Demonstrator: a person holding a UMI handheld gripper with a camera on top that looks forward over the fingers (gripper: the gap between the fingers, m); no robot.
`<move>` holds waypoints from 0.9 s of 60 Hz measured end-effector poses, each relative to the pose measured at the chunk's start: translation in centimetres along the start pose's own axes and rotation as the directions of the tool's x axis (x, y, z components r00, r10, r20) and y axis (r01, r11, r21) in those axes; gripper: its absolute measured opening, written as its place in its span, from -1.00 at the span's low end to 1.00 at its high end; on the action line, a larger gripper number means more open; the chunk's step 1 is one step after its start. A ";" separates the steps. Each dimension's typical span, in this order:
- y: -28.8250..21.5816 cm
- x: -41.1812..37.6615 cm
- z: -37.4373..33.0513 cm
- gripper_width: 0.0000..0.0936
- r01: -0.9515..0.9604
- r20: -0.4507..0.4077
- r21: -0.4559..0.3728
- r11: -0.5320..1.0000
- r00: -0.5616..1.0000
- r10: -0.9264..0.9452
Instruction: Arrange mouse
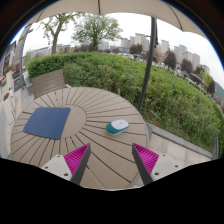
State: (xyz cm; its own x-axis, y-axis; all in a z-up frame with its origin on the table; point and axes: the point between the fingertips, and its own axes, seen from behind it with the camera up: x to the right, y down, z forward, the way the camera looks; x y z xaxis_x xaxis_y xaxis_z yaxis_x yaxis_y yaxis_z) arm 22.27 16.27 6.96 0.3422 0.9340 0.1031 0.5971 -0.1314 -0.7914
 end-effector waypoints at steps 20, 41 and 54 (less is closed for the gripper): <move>0.3 -0.5 11.5 0.82 -0.040 0.033 -0.014 0.999 0.999 0.040; -3.0 -0.8 17.9 0.82 -0.082 0.091 -0.041 0.996 0.992 0.086; -4.3 -1.8 19.6 0.81 -0.034 0.135 -0.044 0.998 0.990 0.040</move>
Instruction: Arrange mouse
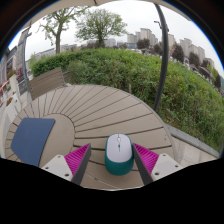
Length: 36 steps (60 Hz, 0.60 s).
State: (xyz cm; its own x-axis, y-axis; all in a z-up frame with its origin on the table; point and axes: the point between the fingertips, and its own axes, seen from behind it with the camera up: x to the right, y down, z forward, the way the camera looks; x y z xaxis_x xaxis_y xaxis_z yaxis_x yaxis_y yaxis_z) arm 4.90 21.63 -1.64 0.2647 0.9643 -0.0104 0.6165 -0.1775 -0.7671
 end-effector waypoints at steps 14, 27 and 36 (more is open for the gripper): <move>0.0 -0.4 0.5 0.32 0.023 0.024 -0.017 1.000 0.999 -0.023; -2.7 -1.5 -1.2 -0.03 0.043 0.036 -0.042 0.998 0.999 -0.041; -9.9 -10.1 -5.6 -0.04 0.056 0.154 0.083 0.995 0.986 -0.068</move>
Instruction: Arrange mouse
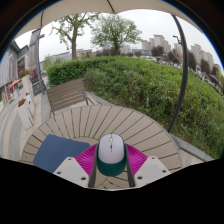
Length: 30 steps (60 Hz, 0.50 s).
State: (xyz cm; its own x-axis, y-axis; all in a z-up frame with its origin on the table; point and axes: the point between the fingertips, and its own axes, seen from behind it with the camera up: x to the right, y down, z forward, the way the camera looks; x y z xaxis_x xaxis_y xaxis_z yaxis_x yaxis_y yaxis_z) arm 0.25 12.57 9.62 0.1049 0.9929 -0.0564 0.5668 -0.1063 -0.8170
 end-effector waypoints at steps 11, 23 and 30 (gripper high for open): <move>-2.5 -12.9 1.1 -0.04 0.004 0.081 0.022 1.000 0.997 -0.006; 4.3 -20.2 5.6 -0.03 0.017 0.005 -0.079 0.997 1.000 -0.016; 8.2 -21.8 7.7 -0.03 -0.003 -0.038 -0.136 0.991 0.999 -0.002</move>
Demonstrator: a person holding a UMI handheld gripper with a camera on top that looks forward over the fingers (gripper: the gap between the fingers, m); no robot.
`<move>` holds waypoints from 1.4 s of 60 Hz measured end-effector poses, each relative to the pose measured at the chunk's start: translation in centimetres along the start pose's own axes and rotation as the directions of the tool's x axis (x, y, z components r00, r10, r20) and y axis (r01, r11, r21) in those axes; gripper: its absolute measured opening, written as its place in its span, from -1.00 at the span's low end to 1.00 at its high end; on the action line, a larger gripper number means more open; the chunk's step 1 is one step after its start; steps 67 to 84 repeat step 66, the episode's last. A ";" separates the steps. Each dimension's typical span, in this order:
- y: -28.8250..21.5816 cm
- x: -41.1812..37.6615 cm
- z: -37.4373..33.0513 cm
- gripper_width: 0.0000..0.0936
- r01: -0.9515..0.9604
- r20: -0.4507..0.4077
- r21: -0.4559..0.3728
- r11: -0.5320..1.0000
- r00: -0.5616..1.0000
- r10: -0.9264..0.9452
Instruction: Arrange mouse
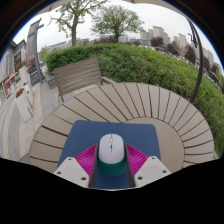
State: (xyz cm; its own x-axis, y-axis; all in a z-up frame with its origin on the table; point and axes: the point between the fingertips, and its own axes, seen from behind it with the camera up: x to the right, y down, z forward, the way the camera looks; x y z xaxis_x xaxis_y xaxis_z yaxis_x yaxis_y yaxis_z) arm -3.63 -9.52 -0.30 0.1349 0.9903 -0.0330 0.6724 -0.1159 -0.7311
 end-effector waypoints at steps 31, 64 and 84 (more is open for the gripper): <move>0.0 -2.5 -19.4 0.81 0.014 -0.120 -0.096 0.995 0.992 -0.025; 4.0 -1.2 -29.6 0.84 -0.037 -0.206 -0.095 0.995 0.978 0.017; 4.0 -1.9 -29.5 0.84 -0.033 -0.186 -0.093 0.995 0.982 0.015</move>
